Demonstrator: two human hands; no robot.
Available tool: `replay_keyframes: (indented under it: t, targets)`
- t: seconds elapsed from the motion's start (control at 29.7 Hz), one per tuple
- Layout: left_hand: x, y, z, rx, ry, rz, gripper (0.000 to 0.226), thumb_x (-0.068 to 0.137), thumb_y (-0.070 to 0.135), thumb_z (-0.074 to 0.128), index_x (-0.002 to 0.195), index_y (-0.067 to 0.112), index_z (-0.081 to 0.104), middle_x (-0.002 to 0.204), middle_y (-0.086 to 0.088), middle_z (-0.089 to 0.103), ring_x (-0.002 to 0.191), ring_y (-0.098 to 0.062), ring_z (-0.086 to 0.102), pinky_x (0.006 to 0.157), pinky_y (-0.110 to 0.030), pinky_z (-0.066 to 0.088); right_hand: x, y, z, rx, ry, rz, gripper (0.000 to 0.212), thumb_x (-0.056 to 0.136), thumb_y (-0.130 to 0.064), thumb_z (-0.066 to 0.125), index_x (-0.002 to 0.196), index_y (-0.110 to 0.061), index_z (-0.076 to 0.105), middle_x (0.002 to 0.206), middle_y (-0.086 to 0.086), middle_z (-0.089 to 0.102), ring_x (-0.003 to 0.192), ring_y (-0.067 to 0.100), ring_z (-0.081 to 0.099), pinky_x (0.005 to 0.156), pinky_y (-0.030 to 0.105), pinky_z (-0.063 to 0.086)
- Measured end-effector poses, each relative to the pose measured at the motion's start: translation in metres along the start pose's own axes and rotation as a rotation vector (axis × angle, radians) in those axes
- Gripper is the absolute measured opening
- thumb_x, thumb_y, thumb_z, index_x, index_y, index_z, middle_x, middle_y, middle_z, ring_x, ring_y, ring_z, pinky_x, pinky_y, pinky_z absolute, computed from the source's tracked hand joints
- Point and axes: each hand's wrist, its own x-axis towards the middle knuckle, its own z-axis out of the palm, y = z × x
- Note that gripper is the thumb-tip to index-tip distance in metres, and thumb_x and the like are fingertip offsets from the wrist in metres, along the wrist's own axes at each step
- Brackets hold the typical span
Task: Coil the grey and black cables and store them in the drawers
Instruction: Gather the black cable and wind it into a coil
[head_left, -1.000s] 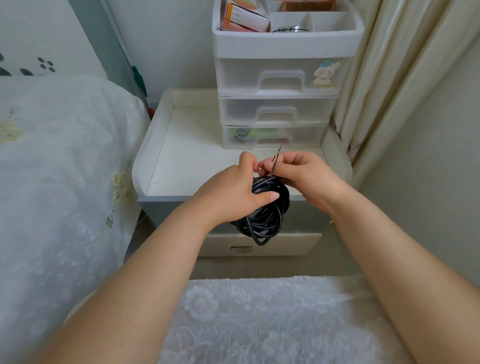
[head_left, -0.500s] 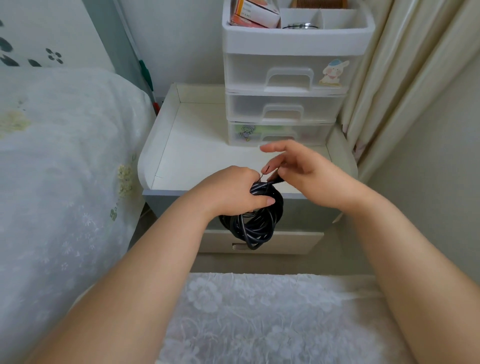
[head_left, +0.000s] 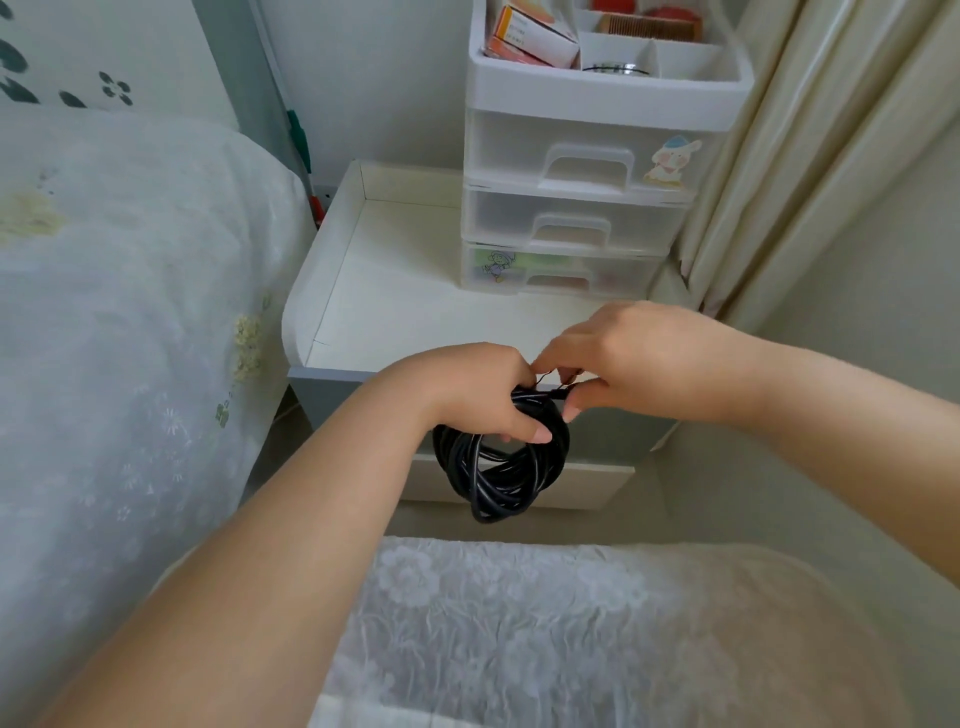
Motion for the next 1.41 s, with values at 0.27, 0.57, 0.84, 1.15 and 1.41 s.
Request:
replay_keyframes:
  t: [0.27, 0.57, 0.84, 1.15, 1.41]
  targets:
    - [-0.008, 0.006, -0.005, -0.037, -0.044, 0.095, 0.022, 0.084, 0.044, 0.067, 0.076, 0.032, 0.050, 0.077, 0.010, 0.058, 0.069, -0.003, 0.052, 0.061, -0.018, 0.040, 0.014, 0.011, 0.003, -0.398, 0.271, -0.535, 0.013, 0.092, -0.012, 0.052, 0.084, -0.008, 0.062, 0.077, 0.009, 0.059, 0.063, 0.028, 0.053, 0.062, 0.038, 0.050]
    - [-0.009, 0.003, -0.004, -0.030, 0.016, 0.062, 0.029, 0.080, 0.047, 0.069, 0.090, 0.023, 0.057, 0.086, 0.003, 0.062, 0.079, -0.014, 0.059, 0.071, -0.029, 0.050, 0.012, 0.002, 0.008, -0.021, 0.119, -0.252, 0.028, 0.093, -0.034, 0.041, 0.095, -0.015, 0.061, 0.091, 0.005, 0.057, 0.069, 0.023, 0.059, 0.053, 0.026, 0.043]
    - [0.000, 0.014, 0.006, 0.250, 0.215, -0.102, 0.030, 0.086, 0.045, 0.062, 0.090, 0.016, 0.053, 0.078, 0.002, 0.052, 0.075, -0.022, 0.052, 0.061, -0.030, 0.039, 0.026, -0.001, -0.004, 0.397, -0.139, 0.423, 0.015, 0.085, -0.030, 0.066, 0.084, -0.015, 0.066, 0.080, 0.000, 0.066, 0.065, 0.008, 0.055, 0.061, 0.020, 0.045]
    - [0.012, 0.023, 0.016, 0.462, 0.361, -0.218, 0.006, 0.092, 0.025, 0.058, 0.093, 0.020, 0.054, 0.071, 0.003, 0.042, 0.072, -0.024, 0.046, 0.058, -0.029, 0.033, 0.040, 0.005, 0.004, 1.071, -0.224, 0.835, 0.010, 0.081, -0.004, 0.067, 0.077, -0.001, 0.058, 0.057, 0.005, 0.050, 0.045, 0.013, 0.055, 0.057, 0.030, 0.060]
    - [0.014, 0.021, 0.017, 0.467, 0.407, -0.244, 0.012, 0.092, 0.020, 0.055, 0.085, 0.018, 0.045, 0.066, 0.002, 0.038, 0.070, -0.023, 0.046, 0.052, -0.028, 0.029, 0.028, -0.025, 0.030, 1.447, 0.134, 1.021, 0.014, 0.084, -0.015, 0.065, 0.081, -0.003, 0.059, 0.057, 0.003, 0.044, 0.045, 0.011, 0.043, 0.055, 0.033, 0.060]
